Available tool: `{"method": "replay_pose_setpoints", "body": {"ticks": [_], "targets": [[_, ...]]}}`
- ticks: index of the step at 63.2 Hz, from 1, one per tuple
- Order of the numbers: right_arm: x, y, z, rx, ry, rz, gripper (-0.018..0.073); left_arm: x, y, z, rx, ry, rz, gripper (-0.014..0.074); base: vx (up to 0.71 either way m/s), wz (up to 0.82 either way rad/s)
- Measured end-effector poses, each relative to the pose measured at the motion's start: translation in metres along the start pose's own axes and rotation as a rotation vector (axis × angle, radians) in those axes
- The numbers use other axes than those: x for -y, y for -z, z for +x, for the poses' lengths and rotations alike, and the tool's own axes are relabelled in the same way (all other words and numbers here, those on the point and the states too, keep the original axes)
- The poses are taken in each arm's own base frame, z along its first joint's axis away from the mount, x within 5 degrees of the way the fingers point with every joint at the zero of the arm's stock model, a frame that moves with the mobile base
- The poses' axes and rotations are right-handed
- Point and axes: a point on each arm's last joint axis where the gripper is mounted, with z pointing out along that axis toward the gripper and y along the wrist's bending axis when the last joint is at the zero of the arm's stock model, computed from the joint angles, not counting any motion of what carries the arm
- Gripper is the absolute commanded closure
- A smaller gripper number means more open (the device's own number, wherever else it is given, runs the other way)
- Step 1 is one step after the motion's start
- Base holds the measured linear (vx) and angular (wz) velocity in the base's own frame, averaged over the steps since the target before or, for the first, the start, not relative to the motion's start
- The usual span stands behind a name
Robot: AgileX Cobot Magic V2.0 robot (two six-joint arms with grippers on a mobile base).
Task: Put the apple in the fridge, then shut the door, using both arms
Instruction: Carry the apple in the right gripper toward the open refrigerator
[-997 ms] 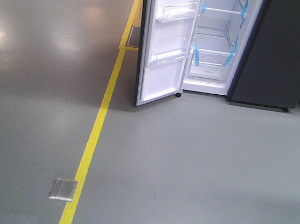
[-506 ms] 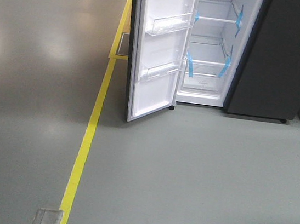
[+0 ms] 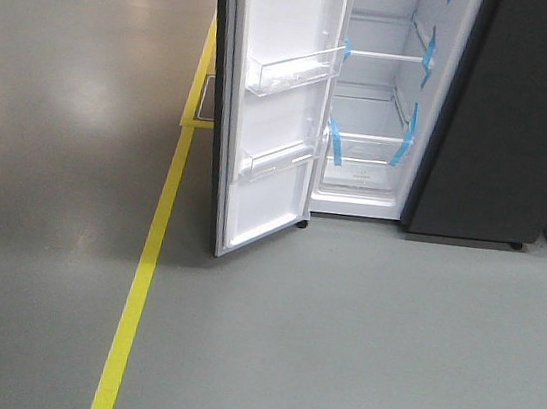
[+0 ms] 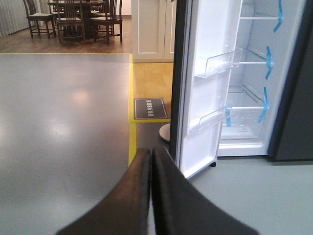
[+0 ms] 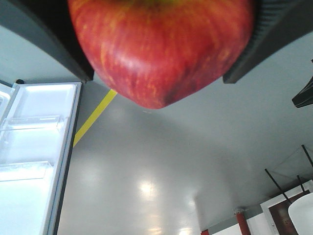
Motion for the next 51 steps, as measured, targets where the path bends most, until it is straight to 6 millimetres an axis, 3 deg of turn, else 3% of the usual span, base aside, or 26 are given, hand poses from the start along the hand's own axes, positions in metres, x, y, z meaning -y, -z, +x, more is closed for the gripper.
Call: {"method": "replay_pose_setpoints", "body": {"ticks": [51], "targets": [[0.0,0.0,0.0001,-0.001,0.0,0.0,0.0563,0.0,0.0,0.0,0.0,0.0,0.0,0.0603,0.24,0.03]]}}
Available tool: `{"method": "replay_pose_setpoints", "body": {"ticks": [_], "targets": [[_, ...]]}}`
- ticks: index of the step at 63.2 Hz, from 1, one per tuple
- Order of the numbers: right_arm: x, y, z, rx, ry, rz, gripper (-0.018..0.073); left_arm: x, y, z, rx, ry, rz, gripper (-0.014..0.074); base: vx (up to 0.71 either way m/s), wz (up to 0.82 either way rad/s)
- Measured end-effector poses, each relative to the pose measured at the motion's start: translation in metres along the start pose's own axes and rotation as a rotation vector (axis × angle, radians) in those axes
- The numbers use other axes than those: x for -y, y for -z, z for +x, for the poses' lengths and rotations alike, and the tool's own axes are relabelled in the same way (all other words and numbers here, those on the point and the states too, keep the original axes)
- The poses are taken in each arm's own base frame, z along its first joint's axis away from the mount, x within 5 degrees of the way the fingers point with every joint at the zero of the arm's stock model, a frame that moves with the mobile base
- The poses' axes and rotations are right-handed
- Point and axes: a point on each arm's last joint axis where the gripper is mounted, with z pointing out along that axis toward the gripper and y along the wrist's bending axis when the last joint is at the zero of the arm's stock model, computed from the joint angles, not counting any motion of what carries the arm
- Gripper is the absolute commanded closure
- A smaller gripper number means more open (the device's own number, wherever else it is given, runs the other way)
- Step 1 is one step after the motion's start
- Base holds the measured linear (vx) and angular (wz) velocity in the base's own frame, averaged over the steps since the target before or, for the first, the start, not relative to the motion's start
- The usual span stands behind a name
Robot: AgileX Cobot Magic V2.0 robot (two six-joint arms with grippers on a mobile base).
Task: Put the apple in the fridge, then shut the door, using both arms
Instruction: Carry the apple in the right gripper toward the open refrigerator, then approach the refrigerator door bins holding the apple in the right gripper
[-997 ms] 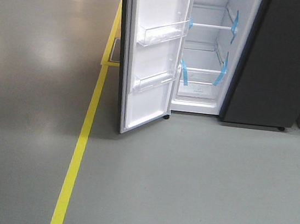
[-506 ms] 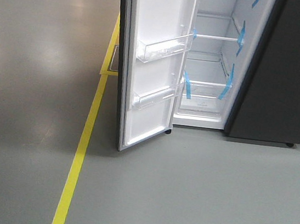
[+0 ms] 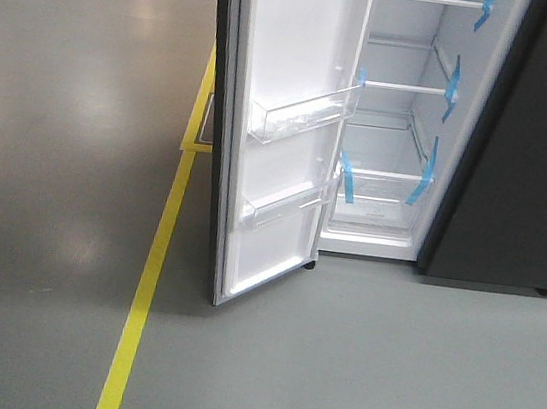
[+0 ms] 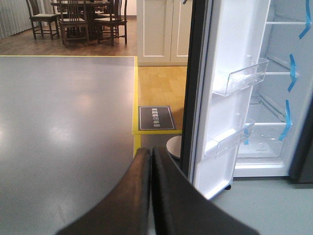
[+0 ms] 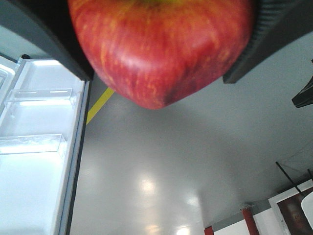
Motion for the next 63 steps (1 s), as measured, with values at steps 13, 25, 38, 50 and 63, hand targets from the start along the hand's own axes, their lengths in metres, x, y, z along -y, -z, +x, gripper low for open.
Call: {"method": "replay_pose_setpoints", "body": {"ticks": [13,25,38,50,63], "targets": [[0.0,0.0,0.0,0.0,0.0,0.0,0.0563,0.0,0.0,0.0,0.0,0.0,0.0,0.0603,0.23,0.0],[0.0,0.0,0.0,0.0,0.0,0.0,0.0563,0.0,0.0,0.0,0.0,0.0,0.0,0.0603,0.23,0.0],[0.0,0.0,0.0,0.0,0.0,0.0,0.0563,0.0,0.0,0.0,0.0,0.0,0.0,0.0603,0.23,0.0],[0.0,0.0,0.0,0.0,0.0,0.0,0.0563,0.0,0.0,0.0,0.0,0.0,0.0,0.0603,0.23,0.0],[0.0,0.0,0.0,0.0,0.0,0.0,0.0563,0.0,0.0,0.0,0.0,0.0,0.0,0.0603,0.23,0.01]]}}
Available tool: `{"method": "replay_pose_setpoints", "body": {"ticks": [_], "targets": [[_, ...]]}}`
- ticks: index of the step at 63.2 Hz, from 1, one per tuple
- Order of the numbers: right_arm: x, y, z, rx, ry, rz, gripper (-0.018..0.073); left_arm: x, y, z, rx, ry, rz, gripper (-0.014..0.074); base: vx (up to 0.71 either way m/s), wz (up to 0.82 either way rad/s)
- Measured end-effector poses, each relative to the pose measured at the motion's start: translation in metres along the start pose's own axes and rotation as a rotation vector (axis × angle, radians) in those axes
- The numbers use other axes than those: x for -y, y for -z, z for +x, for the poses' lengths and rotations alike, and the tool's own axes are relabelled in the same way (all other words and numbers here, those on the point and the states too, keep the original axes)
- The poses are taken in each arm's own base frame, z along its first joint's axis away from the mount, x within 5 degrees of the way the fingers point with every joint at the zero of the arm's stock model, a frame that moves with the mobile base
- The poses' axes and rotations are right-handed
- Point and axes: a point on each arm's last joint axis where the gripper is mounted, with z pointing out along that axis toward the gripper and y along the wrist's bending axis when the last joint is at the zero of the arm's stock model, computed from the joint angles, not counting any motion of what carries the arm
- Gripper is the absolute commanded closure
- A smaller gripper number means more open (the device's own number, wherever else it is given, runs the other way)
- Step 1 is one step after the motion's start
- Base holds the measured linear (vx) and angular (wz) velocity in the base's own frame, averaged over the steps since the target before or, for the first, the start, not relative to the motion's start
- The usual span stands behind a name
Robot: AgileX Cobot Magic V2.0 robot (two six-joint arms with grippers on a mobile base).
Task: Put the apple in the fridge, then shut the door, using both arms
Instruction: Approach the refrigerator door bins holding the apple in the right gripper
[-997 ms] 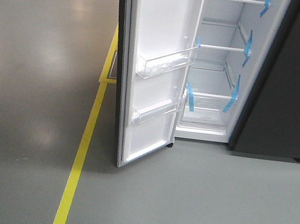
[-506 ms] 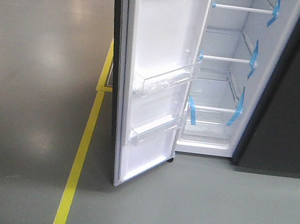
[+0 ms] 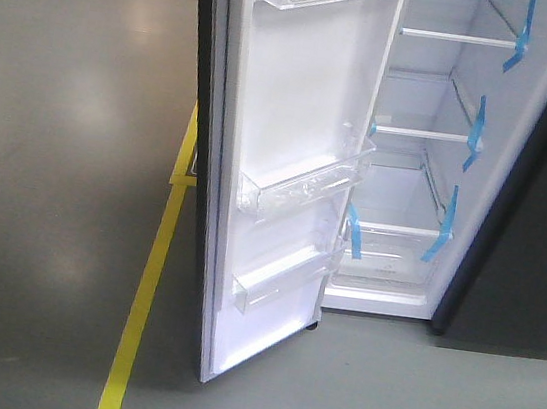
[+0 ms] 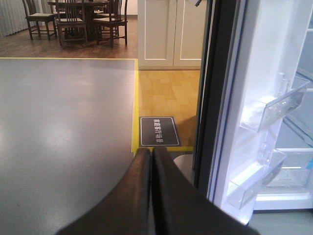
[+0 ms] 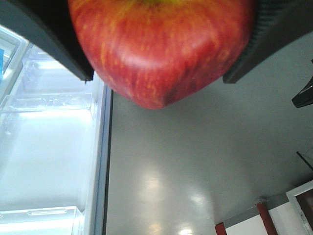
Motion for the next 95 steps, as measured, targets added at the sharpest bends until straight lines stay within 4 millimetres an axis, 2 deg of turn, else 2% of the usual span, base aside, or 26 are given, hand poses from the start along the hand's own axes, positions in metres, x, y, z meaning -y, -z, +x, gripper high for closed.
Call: {"method": "replay_pose_setpoints", "body": {"ticks": [95], "targets": [[0.0,0.0,0.0,0.0,0.0,0.0,0.0563,0.0,0.0,0.0,0.0,0.0,0.0,0.0603,0.16,0.0]]}}
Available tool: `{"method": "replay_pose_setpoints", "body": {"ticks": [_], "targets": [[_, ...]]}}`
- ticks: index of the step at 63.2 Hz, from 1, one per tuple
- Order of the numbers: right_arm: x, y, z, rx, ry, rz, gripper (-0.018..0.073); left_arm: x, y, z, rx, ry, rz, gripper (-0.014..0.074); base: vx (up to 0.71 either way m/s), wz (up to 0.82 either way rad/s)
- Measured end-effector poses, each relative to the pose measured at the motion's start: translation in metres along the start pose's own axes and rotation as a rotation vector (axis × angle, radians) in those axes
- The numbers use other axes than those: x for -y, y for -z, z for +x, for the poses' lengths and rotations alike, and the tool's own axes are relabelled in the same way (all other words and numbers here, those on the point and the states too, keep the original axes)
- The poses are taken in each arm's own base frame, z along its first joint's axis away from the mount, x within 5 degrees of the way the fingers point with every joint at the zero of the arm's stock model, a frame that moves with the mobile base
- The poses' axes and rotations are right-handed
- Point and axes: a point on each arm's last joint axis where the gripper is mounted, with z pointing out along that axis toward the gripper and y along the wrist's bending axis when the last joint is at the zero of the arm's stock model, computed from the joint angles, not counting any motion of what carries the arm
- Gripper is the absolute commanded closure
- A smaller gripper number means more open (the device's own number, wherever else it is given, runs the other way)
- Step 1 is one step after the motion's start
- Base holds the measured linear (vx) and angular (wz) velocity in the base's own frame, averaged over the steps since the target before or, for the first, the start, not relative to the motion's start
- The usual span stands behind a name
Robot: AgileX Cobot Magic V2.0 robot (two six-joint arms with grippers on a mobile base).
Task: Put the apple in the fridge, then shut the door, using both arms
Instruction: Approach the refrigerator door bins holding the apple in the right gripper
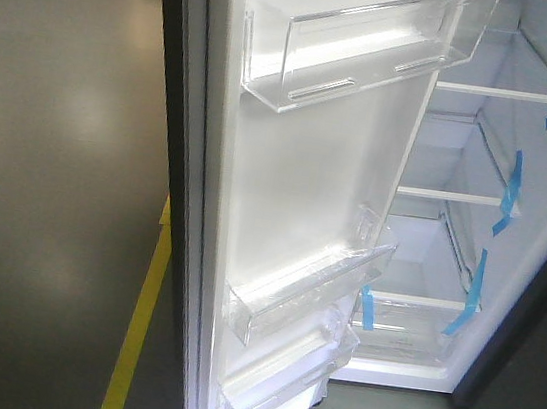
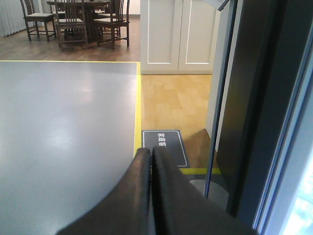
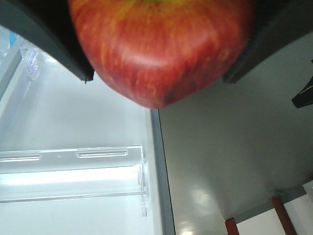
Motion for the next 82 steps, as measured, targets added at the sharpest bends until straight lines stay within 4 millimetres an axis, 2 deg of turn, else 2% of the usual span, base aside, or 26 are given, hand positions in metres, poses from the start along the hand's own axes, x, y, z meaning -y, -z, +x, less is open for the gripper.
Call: {"method": "replay_pose_setpoints", "body": {"ticks": [82], "targets": [[0.0,0.0,0.0,0.0,0.0,0.0,0.0563,0.0,0.0,0.0,0.0,0.0,0.0,0.0603,0.06,-0.01]]}}
